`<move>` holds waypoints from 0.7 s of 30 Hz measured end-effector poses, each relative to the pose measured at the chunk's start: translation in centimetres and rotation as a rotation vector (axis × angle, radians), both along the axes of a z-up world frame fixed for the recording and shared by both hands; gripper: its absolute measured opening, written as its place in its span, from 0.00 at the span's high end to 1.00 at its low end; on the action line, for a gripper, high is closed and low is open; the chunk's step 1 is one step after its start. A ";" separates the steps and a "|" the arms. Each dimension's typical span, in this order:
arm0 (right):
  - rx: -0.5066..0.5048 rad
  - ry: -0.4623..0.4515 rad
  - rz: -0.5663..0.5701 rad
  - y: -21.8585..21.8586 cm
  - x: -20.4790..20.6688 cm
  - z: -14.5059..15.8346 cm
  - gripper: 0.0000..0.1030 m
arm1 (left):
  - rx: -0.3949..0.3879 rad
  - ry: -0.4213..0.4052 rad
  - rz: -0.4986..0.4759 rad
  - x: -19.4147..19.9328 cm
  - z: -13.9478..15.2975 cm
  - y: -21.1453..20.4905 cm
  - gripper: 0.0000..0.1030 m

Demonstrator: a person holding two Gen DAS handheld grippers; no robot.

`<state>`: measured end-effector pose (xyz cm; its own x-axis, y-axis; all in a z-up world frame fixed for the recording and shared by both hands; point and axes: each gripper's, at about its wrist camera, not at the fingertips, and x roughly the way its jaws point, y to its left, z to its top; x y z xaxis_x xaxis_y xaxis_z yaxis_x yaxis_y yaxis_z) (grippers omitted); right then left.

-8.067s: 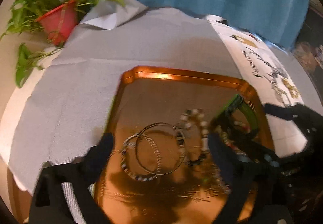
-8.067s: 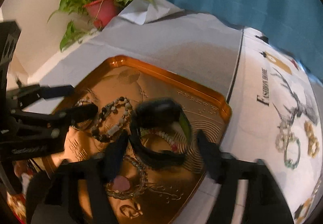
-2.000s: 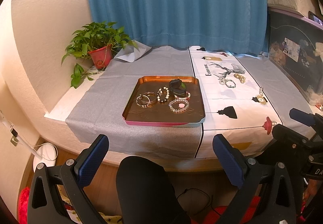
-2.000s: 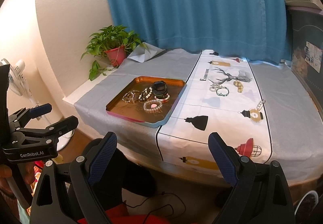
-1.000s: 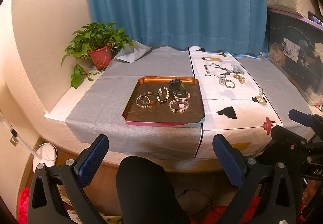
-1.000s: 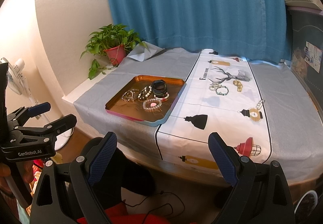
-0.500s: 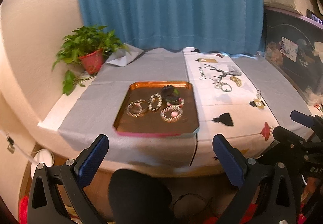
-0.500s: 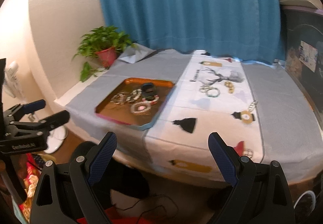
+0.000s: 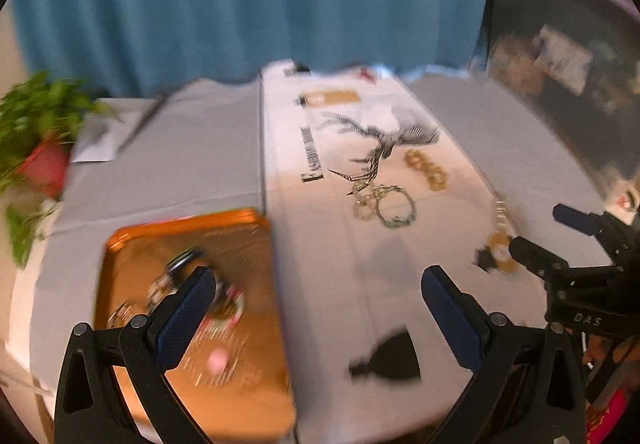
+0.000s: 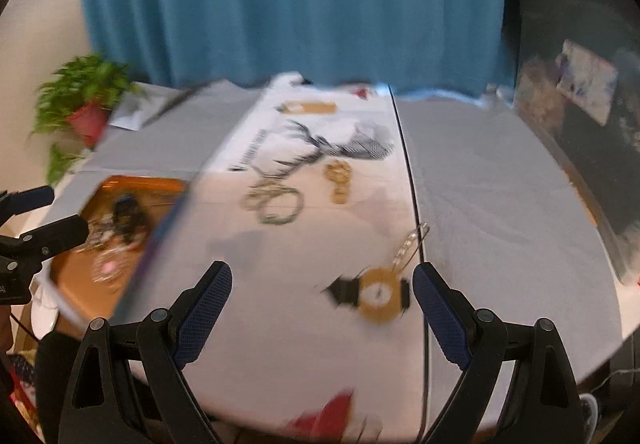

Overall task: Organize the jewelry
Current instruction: 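Grasp the amber bead bracelet with the right tool while the left grasps a pin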

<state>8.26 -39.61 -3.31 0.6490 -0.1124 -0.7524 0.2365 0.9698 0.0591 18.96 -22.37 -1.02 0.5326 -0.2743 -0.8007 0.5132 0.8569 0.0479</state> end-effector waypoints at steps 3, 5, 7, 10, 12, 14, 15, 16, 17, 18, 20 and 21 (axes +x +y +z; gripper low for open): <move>0.022 0.061 -0.012 -2.6 4.2 -2.4 0.11 | 0.065 0.070 -0.058 4.5 -3.1 -3.6 0.01; 0.037 0.092 -0.013 -4.1 6.8 -4.0 0.11 | 0.088 0.122 -0.081 7.0 -5.1 -5.2 0.01; 0.053 0.126 -0.012 -5.5 9.2 -5.4 0.11 | 0.093 0.161 -0.096 8.6 -6.8 -6.4 0.01; 0.068 0.156 0.008 -6.5 11.9 -6.9 0.11 | 0.110 0.179 -0.101 10.1 -8.4 -7.5 0.01; 0.058 0.170 0.018 -6.7 13.2 -7.7 0.11 | 0.137 0.186 -0.103 11.1 -9.5 -8.1 0.01; 0.051 0.185 0.022 -6.9 14.5 -8.5 0.11 | 0.145 0.195 -0.099 11.8 -10.2 -8.3 0.02; 0.049 0.191 0.018 -7.0 15.2 -9.0 0.11 | 0.129 0.200 -0.098 12.1 -10.3 -8.2 0.02; 0.048 0.197 0.014 -7.2 15.6 -9.3 0.10 | 0.120 0.211 -0.095 12.5 -10.5 -8.2 0.02; 0.033 0.188 0.011 -7.2 15.9 -9.4 0.10 | 0.109 0.220 -0.089 12.8 -10.6 -8.2 0.06; 0.020 0.190 0.012 -7.3 16.1 -9.6 0.10 | 0.101 0.229 -0.087 13.0 -10.7 -8.3 0.11; -0.006 0.187 0.014 -7.1 16.4 -9.8 0.10 | 0.083 0.220 -0.103 12.7 -10.7 -8.4 0.33; -0.022 0.186 0.017 -7.0 16.4 -9.9 0.10 | 0.076 0.207 -0.124 12.2 -10.5 -8.6 0.44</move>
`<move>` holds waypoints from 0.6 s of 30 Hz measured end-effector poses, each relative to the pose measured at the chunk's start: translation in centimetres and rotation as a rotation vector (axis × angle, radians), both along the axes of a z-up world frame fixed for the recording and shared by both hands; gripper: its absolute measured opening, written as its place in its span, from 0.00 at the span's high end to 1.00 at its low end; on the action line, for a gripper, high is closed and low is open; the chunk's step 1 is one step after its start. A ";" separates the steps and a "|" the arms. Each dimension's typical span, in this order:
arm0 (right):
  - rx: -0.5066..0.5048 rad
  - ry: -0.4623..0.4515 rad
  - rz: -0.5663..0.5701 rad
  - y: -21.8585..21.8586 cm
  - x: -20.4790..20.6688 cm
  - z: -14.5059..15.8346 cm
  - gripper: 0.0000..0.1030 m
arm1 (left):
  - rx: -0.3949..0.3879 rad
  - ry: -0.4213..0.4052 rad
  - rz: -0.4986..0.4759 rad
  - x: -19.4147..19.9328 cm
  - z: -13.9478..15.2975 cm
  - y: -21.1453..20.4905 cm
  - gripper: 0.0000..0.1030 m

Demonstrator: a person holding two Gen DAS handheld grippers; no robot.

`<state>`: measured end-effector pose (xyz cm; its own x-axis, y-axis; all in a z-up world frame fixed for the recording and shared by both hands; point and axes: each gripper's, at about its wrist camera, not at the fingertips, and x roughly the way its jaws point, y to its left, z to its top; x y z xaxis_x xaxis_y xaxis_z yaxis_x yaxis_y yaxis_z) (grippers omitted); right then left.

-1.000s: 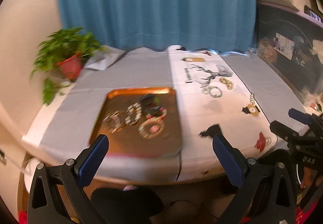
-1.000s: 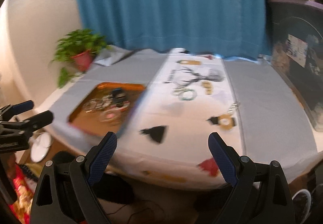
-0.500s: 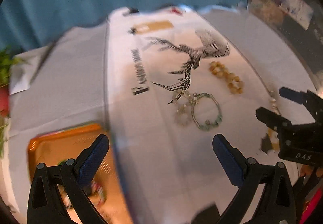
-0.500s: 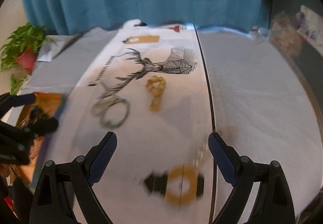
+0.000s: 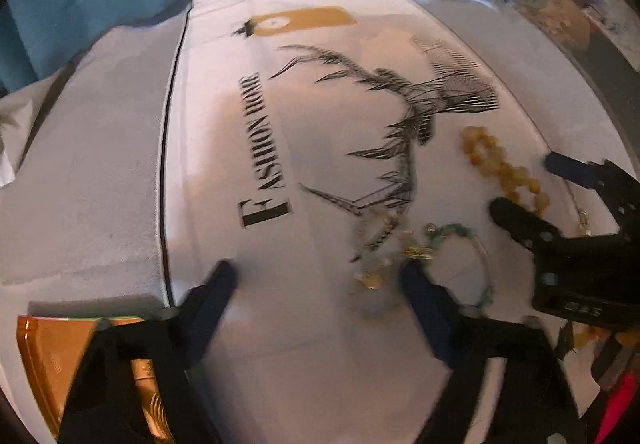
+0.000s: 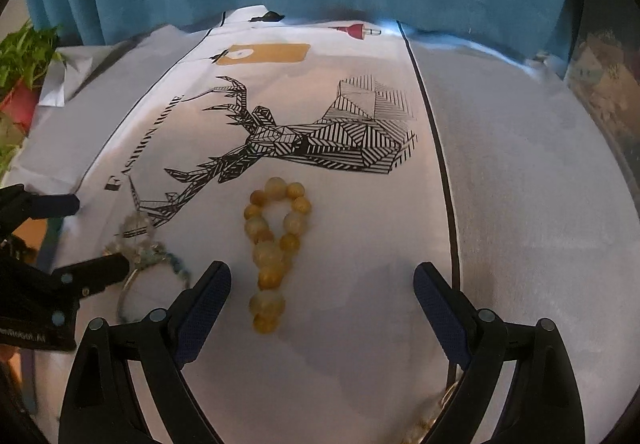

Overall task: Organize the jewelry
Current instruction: 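Grasp the amber bead bracelet with the right tool while the left grasps a pin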

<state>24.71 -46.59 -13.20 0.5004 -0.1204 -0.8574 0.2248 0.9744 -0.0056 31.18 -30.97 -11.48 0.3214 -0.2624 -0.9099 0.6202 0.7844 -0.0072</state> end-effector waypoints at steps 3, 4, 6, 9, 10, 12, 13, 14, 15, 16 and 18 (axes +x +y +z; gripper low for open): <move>-0.018 -0.056 0.027 0.5 -0.3 0.5 0.44 | -0.009 0.020 -0.065 -0.8 0.5 -0.7 0.96; -0.024 -0.069 0.049 0.8 -0.4 0.7 0.81 | -0.032 0.052 -0.050 -0.6 0.6 -0.5 0.96; -0.061 -0.065 0.070 1.3 -0.3 0.8 0.87 | -0.067 0.091 -0.024 -0.2 1.0 -0.1 0.96; -0.028 -0.052 0.060 1.0 -0.5 1.2 0.87 | -0.099 0.056 -0.003 -0.6 2.9 1.1 0.96; -0.013 -0.065 0.050 0.8 -0.7 1.7 0.87 | -0.113 0.049 0.001 -0.9 3.8 1.7 0.96; -0.022 -0.094 0.050 0.8 -1.8 3.3 0.87 | -0.135 0.024 0.005 -1.8 5.5 2.5 0.96; -0.025 -0.106 0.051 0.9 -2.2 4.1 0.87 | -0.145 0.000 0.006 -2.6 6.6 3.1 0.96; -0.028 -0.127 0.052 1.1 -2.9 5.2 0.87 | -0.150 -0.019 0.004 -3.3 7.5 3.5 0.96; -0.030 -0.142 0.054 1.3 -3.5 6.1 0.87 | -0.154 -0.037 0.004 -3.9 8.2 3.8 0.96; -0.031 -0.155 0.056 1.6 -4.1 7.0 0.87 | -0.155 -0.055 0.005 -4.7 8.9 4.2 0.96; -0.033 -0.186 0.061 2.5 -5.7 8.8 0.87 | -0.155 -0.096 0.011 -6.7 10.5 5.2 0.96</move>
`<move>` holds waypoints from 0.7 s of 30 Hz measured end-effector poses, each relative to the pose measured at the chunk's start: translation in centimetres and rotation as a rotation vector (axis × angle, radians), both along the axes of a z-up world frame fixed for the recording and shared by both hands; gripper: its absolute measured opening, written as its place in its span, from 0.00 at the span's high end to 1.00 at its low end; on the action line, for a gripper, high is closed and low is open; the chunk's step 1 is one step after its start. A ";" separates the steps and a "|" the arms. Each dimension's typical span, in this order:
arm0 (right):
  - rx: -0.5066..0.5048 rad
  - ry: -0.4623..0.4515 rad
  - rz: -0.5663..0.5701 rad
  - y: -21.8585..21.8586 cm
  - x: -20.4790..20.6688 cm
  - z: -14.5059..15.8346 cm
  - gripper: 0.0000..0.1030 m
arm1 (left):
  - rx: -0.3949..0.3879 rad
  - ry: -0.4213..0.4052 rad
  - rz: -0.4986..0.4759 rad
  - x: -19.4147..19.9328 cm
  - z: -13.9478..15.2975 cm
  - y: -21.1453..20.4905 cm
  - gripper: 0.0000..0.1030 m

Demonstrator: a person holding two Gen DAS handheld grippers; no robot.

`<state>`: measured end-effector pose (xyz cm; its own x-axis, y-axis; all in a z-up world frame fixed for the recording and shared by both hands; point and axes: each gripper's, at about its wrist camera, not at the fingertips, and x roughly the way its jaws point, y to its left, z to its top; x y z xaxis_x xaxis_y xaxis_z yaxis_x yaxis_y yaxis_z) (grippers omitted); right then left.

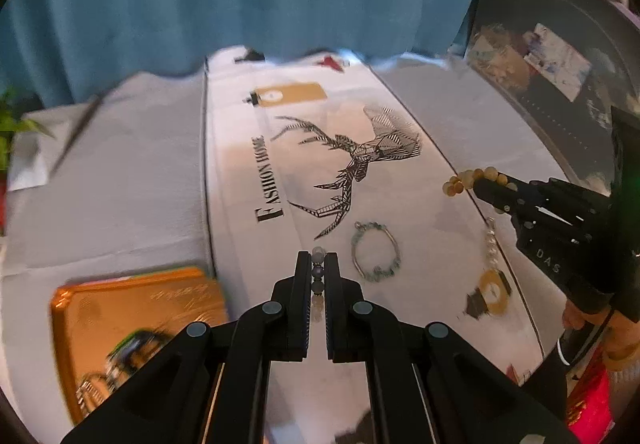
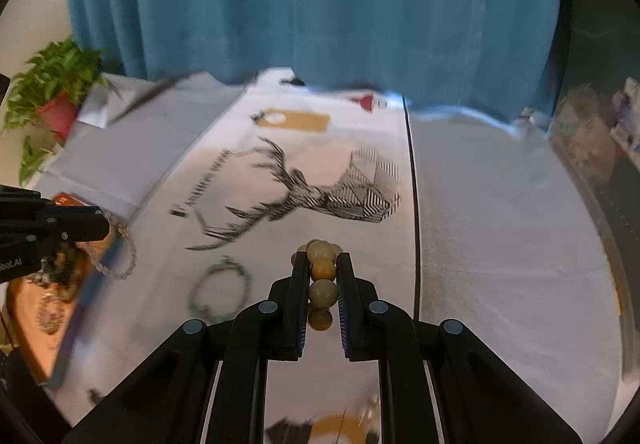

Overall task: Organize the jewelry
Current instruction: 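Grasp the amber bead bracelet with the right tool while the left grasps a pin, then carry the amber bead bracelet to the tray and open the right gripper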

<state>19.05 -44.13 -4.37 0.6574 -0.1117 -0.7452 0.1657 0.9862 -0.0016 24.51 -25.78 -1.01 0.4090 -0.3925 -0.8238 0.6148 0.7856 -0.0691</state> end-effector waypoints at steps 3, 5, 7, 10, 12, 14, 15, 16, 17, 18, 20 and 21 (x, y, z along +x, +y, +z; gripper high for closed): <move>0.001 -0.038 0.006 1.6 -2.6 2.2 0.87 | -0.013 -0.046 0.017 -2.8 1.8 1.6 0.96; 0.010 -0.055 0.012 2.6 -4.1 3.2 0.87 | -0.024 -0.061 0.022 -4.5 2.7 2.7 0.96; 0.014 -0.068 0.025 3.9 -6.1 4.2 0.87 | -0.031 -0.083 0.028 -6.7 3.6 4.1 0.96; 0.011 -0.087 0.048 6.0 -9.1 5.3 0.87 | -0.050 -0.093 0.045 -9.5 4.4 6.2 0.96; 0.017 -0.093 0.057 7.3 -11.0 5.7 0.87 | -0.058 -0.103 0.057 -11.6 4.7 7.7 0.96; 0.036 -0.097 0.072 8.9 -13.2 6.0 0.87 | -0.063 -0.107 0.071 -13.6 4.7 9.2 0.96; 0.041 -0.097 0.079 9.7 -14.1 6.1 0.87 | -0.065 -0.109 0.078 -14.7 4.7 10.1 0.96; 0.045 -0.098 0.087 10.5 -14.9 6.1 0.87 | -0.067 -0.110 0.088 -15.8 4.6 11.2 0.96; 0.050 -0.099 0.093 11.1 -15.7 6.0 0.87 | -0.069 -0.108 0.095 -16.5 4.5 11.9 0.96; 0.056 -0.098 0.103 12.1 -16.7 6.0 0.87 | -0.072 -0.104 0.104 -17.5 4.3 12.9 0.96; 0.068 -0.094 0.120 13.9 -18.7 5.6 0.87 | -0.074 -0.096 0.124 -19.3 3.8 14.8 0.96; 0.072 -0.090 0.126 14.4 -19.3 5.4 0.87 | -0.073 -0.093 0.133 -20.0 3.6 15.6 0.96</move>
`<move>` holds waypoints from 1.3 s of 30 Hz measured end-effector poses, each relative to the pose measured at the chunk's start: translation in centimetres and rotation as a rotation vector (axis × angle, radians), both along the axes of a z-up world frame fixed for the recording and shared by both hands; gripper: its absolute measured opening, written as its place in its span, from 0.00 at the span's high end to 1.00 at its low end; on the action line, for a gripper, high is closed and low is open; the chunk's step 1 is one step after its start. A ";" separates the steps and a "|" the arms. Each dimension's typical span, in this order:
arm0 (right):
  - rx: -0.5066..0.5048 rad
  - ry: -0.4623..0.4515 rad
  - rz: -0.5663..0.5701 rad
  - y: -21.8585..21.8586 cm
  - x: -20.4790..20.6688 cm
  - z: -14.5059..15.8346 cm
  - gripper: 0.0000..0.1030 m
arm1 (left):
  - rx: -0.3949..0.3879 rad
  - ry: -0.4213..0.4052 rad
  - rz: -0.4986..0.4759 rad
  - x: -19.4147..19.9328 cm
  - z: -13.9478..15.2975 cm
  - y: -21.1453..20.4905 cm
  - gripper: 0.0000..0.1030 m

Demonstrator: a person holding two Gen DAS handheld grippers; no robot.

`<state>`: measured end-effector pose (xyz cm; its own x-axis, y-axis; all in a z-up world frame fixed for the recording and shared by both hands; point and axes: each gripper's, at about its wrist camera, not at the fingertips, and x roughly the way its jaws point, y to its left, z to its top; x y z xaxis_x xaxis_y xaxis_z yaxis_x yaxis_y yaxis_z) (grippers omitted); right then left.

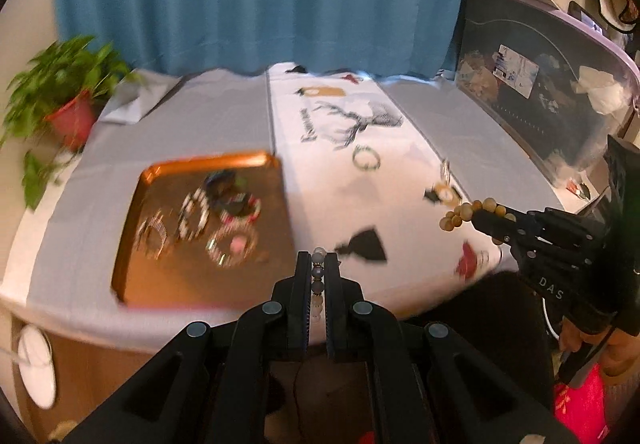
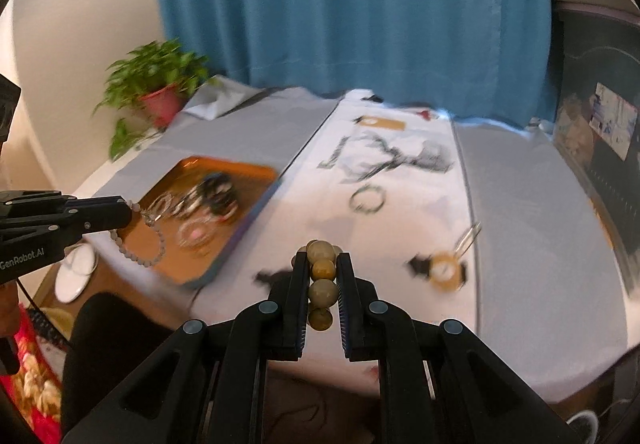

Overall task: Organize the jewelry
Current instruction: 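Carry the amber bead bracelet to the tray and open the right gripper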

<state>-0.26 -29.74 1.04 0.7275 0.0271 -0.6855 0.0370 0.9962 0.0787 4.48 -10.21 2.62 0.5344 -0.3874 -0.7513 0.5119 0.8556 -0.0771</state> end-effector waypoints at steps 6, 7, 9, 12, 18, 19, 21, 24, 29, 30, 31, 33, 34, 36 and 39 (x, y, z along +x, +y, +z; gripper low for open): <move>0.036 0.035 0.034 3.6 -4.3 -1.4 0.87 | -0.010 0.014 0.063 -4.3 -1.3 4.4 0.96; 0.033 0.039 0.042 4.3 -4.7 -1.6 0.87 | -0.015 0.018 0.075 -4.9 -1.6 5.1 0.96; 0.023 0.045 0.062 5.7 -5.5 -1.8 0.87 | -0.025 0.020 0.096 -5.7 -1.8 6.1 0.96; 0.022 0.053 0.094 7.3 -6.1 -1.8 0.87 | -0.042 0.014 0.132 -6.4 -1.9 7.9 0.96; 0.008 0.044 0.148 9.5 -5.4 -1.0 0.87 | -0.058 -0.014 0.169 -5.5 -1.0 9.9 0.96; 0.006 0.042 0.154 10.0 -5.1 -0.8 0.87 | -0.060 -0.021 0.173 -5.1 -0.8 10.2 0.96; 0.004 0.035 0.163 10.4 -4.2 -0.6 0.87 | -0.060 -0.031 0.175 -4.2 -0.5 10.4 0.96; 0.004 0.033 0.169 10.9 -2.6 -0.5 0.87 | -0.065 -0.042 0.181 -2.5 -0.2 10.8 0.96; 0.005 0.029 0.181 11.6 0.8 -0.7 0.87 | -0.066 -0.053 0.192 1.1 0.0 11.2 0.96; 0.007 0.029 0.183 11.9 1.5 -0.7 0.87 | -0.063 -0.051 0.194 2.0 -0.2 11.2 0.96; 0.008 0.029 0.186 12.0 2.3 -0.8 0.87 | -0.063 -0.046 0.193 2.9 -0.4 11.2 0.96; 0.012 0.029 0.192 12.5 4.1 -1.2 0.87 | -0.061 -0.032 0.193 4.5 -1.0 11.1 0.96; 0.015 0.031 0.195 12.7 4.8 -1.4 0.87 | -0.057 -0.025 0.192 5.3 -1.4 11.0 0.96; 0.020 0.039 0.202 13.0 6.7 -2.1 0.87 | -0.046 -0.012 0.193 7.2 -2.3 10.7 0.96; 0.029 0.057 0.204 13.2 9.3 -3.2 0.87 | -0.035 0.014 0.196 9.5 -3.7 10.5 0.96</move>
